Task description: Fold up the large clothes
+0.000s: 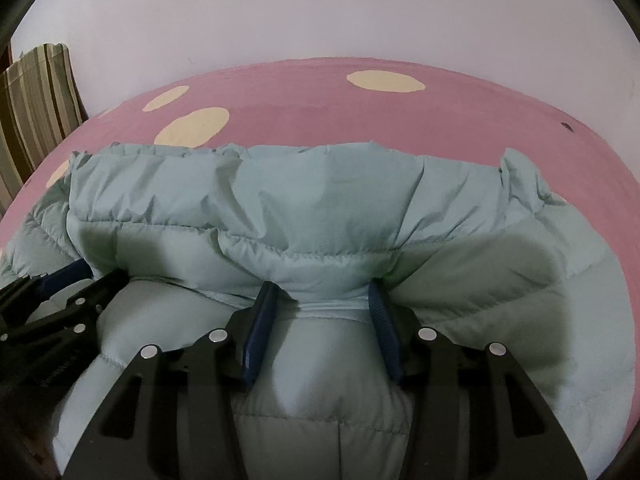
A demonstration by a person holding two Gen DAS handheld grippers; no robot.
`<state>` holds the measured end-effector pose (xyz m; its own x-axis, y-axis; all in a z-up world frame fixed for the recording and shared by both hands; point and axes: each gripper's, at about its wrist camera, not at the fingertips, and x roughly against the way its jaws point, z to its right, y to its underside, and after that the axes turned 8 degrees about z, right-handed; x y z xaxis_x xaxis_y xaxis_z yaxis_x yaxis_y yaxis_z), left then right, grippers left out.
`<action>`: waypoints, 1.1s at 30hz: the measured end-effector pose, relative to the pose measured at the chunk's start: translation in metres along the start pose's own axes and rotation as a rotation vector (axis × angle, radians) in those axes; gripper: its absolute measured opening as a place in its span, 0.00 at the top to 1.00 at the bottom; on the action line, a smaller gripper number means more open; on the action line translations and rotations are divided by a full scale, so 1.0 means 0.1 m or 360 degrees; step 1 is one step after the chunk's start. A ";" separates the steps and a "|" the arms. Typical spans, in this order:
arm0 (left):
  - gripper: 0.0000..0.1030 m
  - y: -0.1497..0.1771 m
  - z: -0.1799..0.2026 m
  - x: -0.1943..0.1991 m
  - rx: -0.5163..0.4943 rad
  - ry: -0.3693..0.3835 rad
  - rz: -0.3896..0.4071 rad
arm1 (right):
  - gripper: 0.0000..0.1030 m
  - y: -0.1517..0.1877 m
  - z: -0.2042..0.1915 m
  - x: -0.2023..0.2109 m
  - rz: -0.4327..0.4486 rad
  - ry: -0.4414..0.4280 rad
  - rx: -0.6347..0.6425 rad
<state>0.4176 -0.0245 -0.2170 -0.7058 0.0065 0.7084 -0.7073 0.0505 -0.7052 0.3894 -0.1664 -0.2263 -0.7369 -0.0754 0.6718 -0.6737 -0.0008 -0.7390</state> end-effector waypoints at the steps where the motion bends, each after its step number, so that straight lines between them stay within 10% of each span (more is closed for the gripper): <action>1: 0.51 -0.01 0.00 0.04 -0.0004 -0.0003 0.0005 | 0.53 -0.03 0.00 0.03 -0.0003 -0.0005 -0.0002; 9: 0.50 0.08 -0.21 0.69 0.0191 0.0098 0.0117 | 0.53 0.11 -0.08 0.79 0.0123 -0.0098 -0.0020; 22: 0.50 0.27 -0.17 0.54 0.0060 0.0101 0.0045 | 0.52 0.40 -0.17 0.66 0.0025 -0.0066 0.0008; 33: 0.21 0.37 -1.31 1.13 0.0521 -0.0084 0.0143 | 0.31 0.35 0.93 1.40 0.0200 0.0108 -0.0275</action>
<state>0.3169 0.1091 -0.1589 -0.7609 -0.0560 0.6464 -0.6115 -0.2713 -0.7433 0.2681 -0.2697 -0.1623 -0.8137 0.0034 0.5813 -0.5718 0.1754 -0.8015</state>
